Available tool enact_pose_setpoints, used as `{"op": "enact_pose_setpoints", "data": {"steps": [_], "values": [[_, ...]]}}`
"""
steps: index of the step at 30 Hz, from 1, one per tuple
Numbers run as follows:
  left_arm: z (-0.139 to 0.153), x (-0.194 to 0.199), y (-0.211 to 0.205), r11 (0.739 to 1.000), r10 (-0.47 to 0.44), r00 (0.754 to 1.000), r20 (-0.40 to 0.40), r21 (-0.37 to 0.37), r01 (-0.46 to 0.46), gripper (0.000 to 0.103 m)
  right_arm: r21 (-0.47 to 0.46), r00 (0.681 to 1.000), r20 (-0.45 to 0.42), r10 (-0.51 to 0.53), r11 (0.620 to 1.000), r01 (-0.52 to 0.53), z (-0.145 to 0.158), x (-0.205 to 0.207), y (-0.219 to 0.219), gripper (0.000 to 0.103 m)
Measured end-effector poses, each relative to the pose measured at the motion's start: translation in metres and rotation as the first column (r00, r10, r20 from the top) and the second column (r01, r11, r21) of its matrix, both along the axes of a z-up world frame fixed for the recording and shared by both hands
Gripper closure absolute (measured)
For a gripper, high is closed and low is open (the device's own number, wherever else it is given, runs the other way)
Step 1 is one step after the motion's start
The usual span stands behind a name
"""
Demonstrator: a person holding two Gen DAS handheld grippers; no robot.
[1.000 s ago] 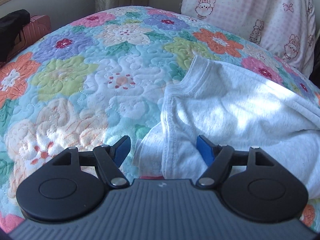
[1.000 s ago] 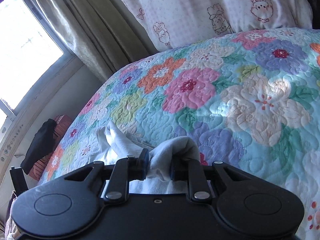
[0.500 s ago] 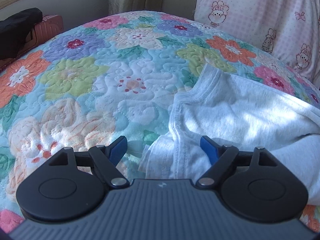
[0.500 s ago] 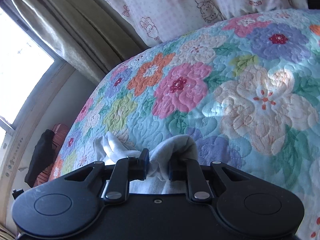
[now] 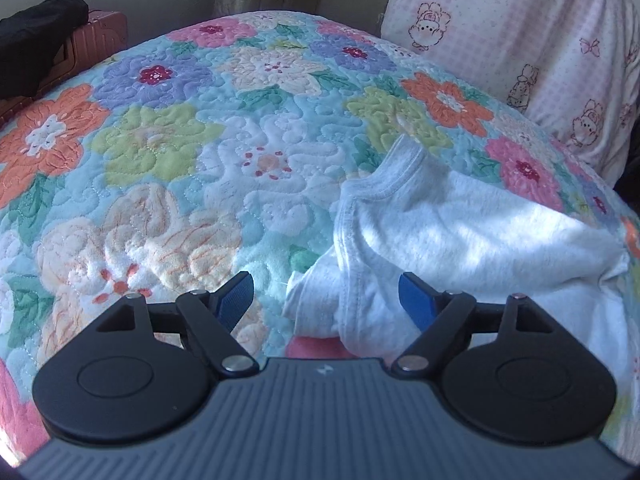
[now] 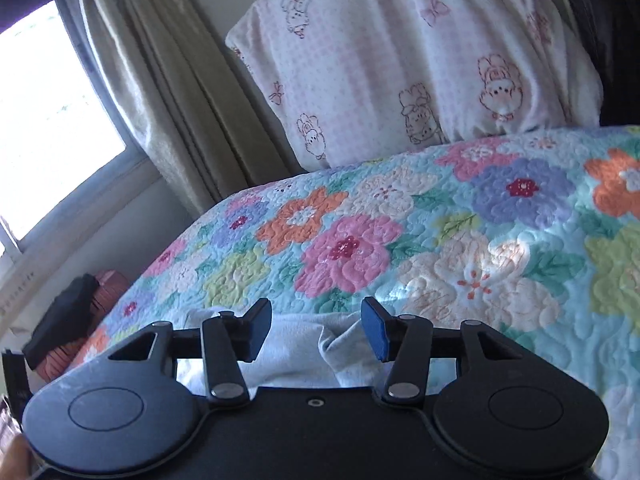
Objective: Fold clothes
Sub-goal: 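Open both grippers and release the folded shirt onto the quilt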
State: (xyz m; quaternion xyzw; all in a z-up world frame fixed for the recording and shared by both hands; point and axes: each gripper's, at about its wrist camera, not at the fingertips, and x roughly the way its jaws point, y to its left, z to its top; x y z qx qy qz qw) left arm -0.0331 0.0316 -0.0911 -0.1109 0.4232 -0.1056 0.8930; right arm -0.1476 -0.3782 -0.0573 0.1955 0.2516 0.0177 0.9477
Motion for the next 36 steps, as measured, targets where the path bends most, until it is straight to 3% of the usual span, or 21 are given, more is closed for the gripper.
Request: {"op": "enact_pose_setpoints", "data": {"steps": [2, 4, 7, 9, 12, 14, 17, 20, 25, 28, 30, 31, 32, 33, 34, 36], "values": [[0.000, -0.009, 0.008, 0.998, 0.002, 0.999, -0.051, -0.060, -0.005, 0.021, -0.128, 0.999, 0.022, 0.030, 0.991, -0.027, -0.003, -0.025, 0.021, 0.046], [-0.013, -0.011, 0.011, 0.993, -0.007, 0.989, -0.150, -0.119, -0.011, 0.021, -0.255, 0.996, 0.010, 0.085, 0.964, -0.080, -0.010, -0.039, 0.047, 0.044], [-0.039, -0.006, 0.017, 0.963, -0.023, 0.969, -0.246, -0.266, -0.045, 0.021, -0.412, 0.987, -0.021, 0.162, 0.898, -0.156, -0.021, -0.057, 0.082, 0.043], [-0.041, -0.005, 0.023, 0.941, 0.000, 0.969, -0.247, -0.329, -0.083, 0.021, -0.481, 0.976, -0.058, 0.212, 0.850, -0.213, -0.030, -0.063, 0.105, 0.042], [-0.047, 0.000, 0.029, 0.905, 0.019, 0.970, -0.244, -0.408, -0.121, 0.021, -0.599, 0.955, -0.140, 0.261, 0.746, -0.291, -0.049, -0.066, 0.137, 0.034], [-0.051, 0.004, 0.031, 0.888, 0.030, 0.970, -0.241, -0.440, -0.136, 0.021, -0.704, 0.951, -0.173, 0.257, 0.643, -0.302, -0.062, -0.069, 0.153, 0.030], [-0.050, 0.007, 0.020, 0.921, 0.030, 0.978, -0.204, -0.374, -0.106, 0.025, -0.809, 0.948, -0.195, 0.251, 0.505, -0.300, -0.072, -0.074, 0.169, 0.030], [-0.040, 0.007, -0.005, 0.979, 0.012, 0.993, -0.118, -0.203, -0.036, 0.029, -0.852, 0.944, -0.196, 0.265, 0.430, -0.298, -0.070, -0.074, 0.179, 0.030], [-0.046, 0.018, -0.020, 0.988, 0.014, 0.998, -0.062, -0.155, -0.023, 0.026, -0.897, 0.937, -0.251, 0.242, 0.307, -0.319, -0.091, -0.055, 0.185, 0.030], [-0.049, 0.019, -0.038, 0.997, -0.006, 1.000, 0.002, -0.072, 0.006, 0.024, -0.893, 0.932, -0.271, 0.239, 0.298, -0.336, -0.101, -0.039, 0.180, 0.030], [-0.047, 0.016, -0.048, 1.000, -0.018, 0.999, 0.050, -0.024, 0.019, 0.044, -0.891, 0.932, -0.269, 0.242, 0.305, -0.336, -0.097, -0.027, 0.180, 0.030], [-0.045, 0.014, -0.052, 1.000, -0.025, 0.997, 0.076, -0.015, 0.027, 0.062, -0.887, 0.931, -0.275, 0.241, 0.311, -0.342, -0.096, -0.021, 0.179, 0.034], [-0.041, 0.012, -0.053, 0.999, -0.029, 0.995, 0.098, -0.020, 0.031, 0.073, -0.875, 0.930, -0.280, 0.238, 0.334, -0.350, -0.094, -0.015, 0.177, 0.039], [-0.038, 0.011, -0.052, 0.999, -0.023, 0.994, 0.107, -0.032, 0.027, 0.075, -0.863, 0.929, -0.286, 0.235, 0.357, -0.356, -0.093, -0.011, 0.175, 0.058], [-0.033, 0.010, -0.049, 0.999, -0.016, 0.993, 0.113, -0.047, 0.021, 0.078, -0.849, 0.929, -0.291, 0.228, 0.387, -0.360, -0.091, -0.009, 0.173, 0.070], [-0.025, 0.007, -0.043, 0.997, -0.002, 0.991, 0.132, -0.082, 0.013, 0.079, -0.851, 0.942, -0.254, 0.218, 0.413, -0.325, -0.084, -0.015, 0.175, 0.076]]}}
